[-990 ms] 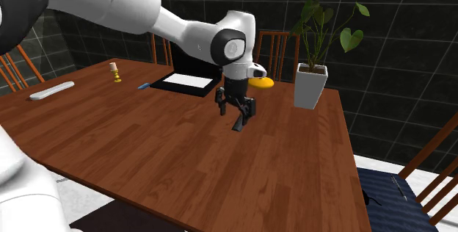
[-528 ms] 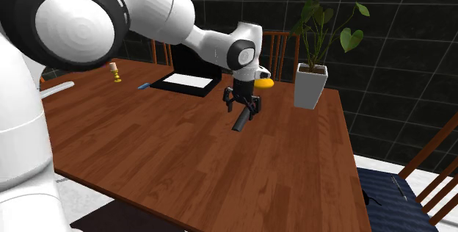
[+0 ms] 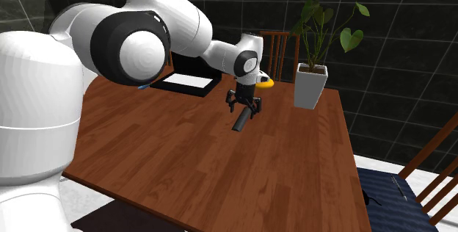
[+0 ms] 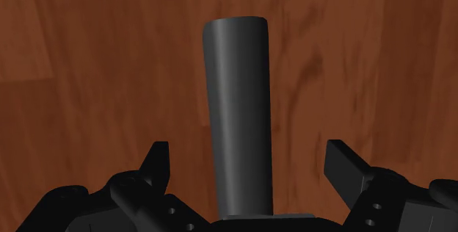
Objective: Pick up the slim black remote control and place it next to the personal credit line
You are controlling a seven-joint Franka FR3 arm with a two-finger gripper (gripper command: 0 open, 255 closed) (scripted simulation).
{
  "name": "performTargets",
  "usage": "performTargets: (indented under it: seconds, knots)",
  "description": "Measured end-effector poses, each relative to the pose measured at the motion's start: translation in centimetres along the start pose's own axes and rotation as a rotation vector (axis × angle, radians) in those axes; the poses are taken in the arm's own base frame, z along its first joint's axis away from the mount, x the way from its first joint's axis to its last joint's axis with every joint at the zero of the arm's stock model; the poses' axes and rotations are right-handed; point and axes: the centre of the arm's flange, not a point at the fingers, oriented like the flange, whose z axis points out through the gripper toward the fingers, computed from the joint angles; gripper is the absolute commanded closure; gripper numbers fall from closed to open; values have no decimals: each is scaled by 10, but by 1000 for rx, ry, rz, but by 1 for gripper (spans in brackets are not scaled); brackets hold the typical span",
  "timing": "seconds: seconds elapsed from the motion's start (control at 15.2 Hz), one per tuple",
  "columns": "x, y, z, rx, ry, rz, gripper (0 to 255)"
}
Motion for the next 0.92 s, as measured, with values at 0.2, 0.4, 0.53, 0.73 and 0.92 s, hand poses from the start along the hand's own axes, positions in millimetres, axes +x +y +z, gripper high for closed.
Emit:
performTargets:
  seconds: [0.2, 0.4, 0.53, 0.73, 0.92]
  knots:
    - [2, 0, 15, 0, 0, -2, 0]
    - [3, 0, 26, 1, 0, -2, 0]
    - [3, 0, 28, 0, 1, -2, 0]
    - [3, 0, 28, 0, 1, -2, 0]
    - [3, 0, 28, 0, 1, -2, 255]
